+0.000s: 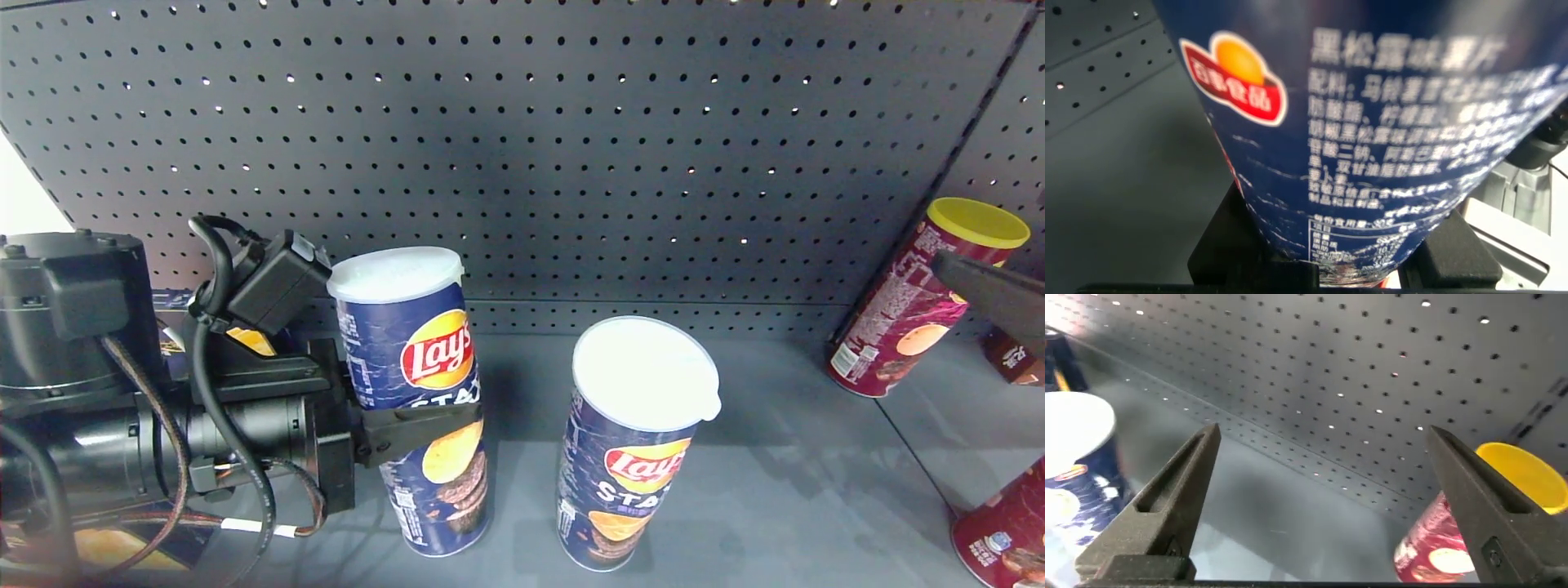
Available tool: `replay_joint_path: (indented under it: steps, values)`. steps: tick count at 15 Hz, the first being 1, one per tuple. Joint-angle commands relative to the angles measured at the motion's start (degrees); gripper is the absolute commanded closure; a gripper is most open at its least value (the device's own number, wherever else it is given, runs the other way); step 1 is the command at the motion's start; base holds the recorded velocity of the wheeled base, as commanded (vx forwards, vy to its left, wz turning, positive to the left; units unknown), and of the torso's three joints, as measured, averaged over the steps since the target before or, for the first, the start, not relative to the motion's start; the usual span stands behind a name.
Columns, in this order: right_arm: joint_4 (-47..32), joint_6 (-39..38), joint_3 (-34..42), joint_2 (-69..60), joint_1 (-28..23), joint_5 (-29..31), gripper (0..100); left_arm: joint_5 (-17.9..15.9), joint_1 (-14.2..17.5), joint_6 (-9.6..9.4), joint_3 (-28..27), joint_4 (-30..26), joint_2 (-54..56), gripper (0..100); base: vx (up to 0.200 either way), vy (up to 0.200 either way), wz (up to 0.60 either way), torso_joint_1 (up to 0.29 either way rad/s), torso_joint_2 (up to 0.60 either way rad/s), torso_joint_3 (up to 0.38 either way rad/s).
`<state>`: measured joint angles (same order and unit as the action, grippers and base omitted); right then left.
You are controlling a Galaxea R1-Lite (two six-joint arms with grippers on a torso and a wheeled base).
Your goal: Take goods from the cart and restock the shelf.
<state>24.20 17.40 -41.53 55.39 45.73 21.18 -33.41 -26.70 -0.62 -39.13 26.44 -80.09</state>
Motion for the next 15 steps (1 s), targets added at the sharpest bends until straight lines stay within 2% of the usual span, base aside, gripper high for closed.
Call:
replay_joint_path:
  steps: [1, 4, 10, 15]
  values:
    - [-0.1, 0.0, 0.5, -0.1, -2.5, -0.3, 0, 0.0, 0.0, 0.01, -0.1, 0.0, 0.0, 100, 0.0, 0.0, 0.0, 0.0, 0.0, 0.0]
    - [-0.5, 0.0, 1.3, -1.0, -7.0, -0.3, 0, 0.0, 0.0, 0.01, -0.1, 0.0, 0.0, 100, 0.0, 0.0, 0.0, 0.0, 0.0, 0.0]
    - [-1.0, 1.6, -2.1, -1.4, -9.4, 0.8, 0, 0.0, 0.0, 0.01, 0.3, 0.0, 0.0, 100, 0.0, 0.0, 0.0, 0.0, 0.0, 0.0]
    - [-5.9, 4.0, -1.4, -8.0, -14.3, 2.0, 0, 0.0, -0.1, 0.01, 0.4, 0.0, 0.1, 100, 0.0, 0.0, 0.0, 0.0, 0.0, 0.0]
